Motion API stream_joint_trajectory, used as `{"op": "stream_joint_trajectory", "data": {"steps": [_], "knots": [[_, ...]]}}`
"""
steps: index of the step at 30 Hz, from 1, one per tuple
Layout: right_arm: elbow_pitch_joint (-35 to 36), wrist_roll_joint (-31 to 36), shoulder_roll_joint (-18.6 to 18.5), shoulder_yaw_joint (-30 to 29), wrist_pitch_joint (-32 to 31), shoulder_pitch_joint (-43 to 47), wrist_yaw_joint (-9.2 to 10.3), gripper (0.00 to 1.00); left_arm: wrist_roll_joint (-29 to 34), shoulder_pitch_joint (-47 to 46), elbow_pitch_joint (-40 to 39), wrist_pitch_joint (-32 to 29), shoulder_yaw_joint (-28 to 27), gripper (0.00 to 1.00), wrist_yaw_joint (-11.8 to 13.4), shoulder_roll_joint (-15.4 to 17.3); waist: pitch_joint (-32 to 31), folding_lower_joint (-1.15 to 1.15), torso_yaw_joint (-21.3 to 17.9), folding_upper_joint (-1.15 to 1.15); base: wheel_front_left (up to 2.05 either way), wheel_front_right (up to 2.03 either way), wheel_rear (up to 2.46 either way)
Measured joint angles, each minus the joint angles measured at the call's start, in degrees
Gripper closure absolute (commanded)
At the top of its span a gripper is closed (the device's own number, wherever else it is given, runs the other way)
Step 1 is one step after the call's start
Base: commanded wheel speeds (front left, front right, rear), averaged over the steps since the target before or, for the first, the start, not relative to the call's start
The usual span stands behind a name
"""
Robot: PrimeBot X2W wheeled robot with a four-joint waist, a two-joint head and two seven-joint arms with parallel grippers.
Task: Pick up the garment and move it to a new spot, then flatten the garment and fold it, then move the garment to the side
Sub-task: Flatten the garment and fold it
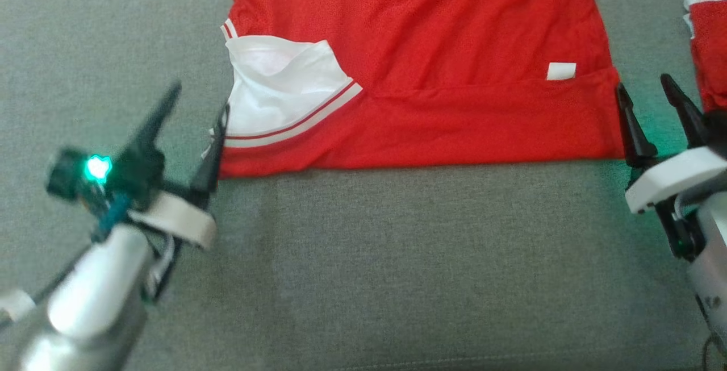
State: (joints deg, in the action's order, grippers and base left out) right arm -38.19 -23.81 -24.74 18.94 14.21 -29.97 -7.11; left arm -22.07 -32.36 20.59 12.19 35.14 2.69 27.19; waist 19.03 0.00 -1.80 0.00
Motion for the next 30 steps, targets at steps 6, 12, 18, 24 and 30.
{"op": "stream_joint_trajectory", "data": {"steps": [6,12,18,24,30], "knots": [[1.27,0.24,0.69,-2.13,0.01,3.26,0.0,0.0,-3.56,8.37,2.13,-0.93,-0.26,0.0,3.66,-2.79,-1.38,0.0,-0.68,0.0,0.0,0.0,0.0],[1.51,0.8,1.75,-2.24,0.01,3.75,0.0,0.0,-5.38,9.35,6.23,-4.39,-1.15,0.0,5.44,-3.41,-1.3,0.0,-1.68,0.0,0.0,0.0,0.0],[1.36,0.59,2.25,-1.3,0.01,3.75,0.0,0.0,-6.86,9.11,7.36,-6.79,0.36,1.0,0.77,-3.58,-1.03,0.0,-2.06,0.0,0.0,0.0,0.0],[-3.53,-3.05,3.09,0.97,0.01,3.75,0.0,0.0,-6.49,9.14,6.76,-6.05,1.77,1.0,0.16,-3.78,-2.17,0.0,-1.25,0.0,0.0,0.0,0.0],[-9.27,-6.34,4.36,2.14,-2.63,3.19,0.0,0.05,-6.17,9.14,5.43,-6.15,2.14,1.0,0.31,-3.18,-2.77,0.0,-0.13,0.0,0.0,0.0,0.0]]}}
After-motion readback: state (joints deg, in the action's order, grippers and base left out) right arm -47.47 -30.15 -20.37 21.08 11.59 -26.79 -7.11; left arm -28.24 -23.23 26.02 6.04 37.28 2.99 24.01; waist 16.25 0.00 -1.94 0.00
